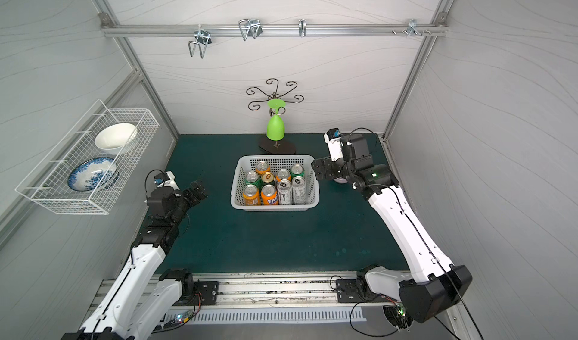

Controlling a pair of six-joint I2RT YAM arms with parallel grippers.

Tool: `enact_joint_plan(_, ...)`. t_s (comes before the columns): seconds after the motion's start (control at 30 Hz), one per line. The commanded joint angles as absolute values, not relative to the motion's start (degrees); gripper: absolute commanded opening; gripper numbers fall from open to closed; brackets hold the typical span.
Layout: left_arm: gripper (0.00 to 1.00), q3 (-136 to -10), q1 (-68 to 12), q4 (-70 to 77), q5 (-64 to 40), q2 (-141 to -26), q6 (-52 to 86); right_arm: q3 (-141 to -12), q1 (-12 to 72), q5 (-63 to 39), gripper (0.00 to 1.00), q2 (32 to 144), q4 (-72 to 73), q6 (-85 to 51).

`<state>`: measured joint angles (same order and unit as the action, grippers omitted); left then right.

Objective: Take out the drinks from the basket
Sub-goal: Move the basket to the center of the board, then pick up the drink from the basket.

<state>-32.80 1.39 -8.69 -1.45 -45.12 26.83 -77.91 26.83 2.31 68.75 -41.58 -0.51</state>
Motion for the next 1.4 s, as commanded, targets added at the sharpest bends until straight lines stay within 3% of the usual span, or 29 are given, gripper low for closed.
enact_joint_plan(0.0, 0.98, -38.44, 1.23, -15.26, -11.15, -46.23, 28.08, -76.82, 28.8, 7.03, 0.99, 68.0, -46.52, 3.0)
enact_joint_plan(0.17, 0.98, -41.1, 1.15, -17.56, -18.44, -49.81, 28.25, -75.28, 29.27, 6.55, 0.99, 69.11, -47.69, 5.05)
enact_joint_plan(0.47, 0.98, -40.26, 1.14, -14.58, -22.08, -53.82, 28.78, -77.27, 30.25, 6.66, 0.99, 75.81, -48.95, 12.13)
enact_joint_plan(1.2, 0.98, -39.81, 1.14, -14.59, -20.65, -53.94, 28.08, -81.71, 34.81, -1.76, 0.99, 91.07, -48.13, 20.03)
enact_joint_plan(1.37, 0.99, -39.86, 1.14, -14.77, -20.39, -53.88, 28.02, -83.8, 35.25, -1.02, 0.94, 95.46, -47.2, 20.02)
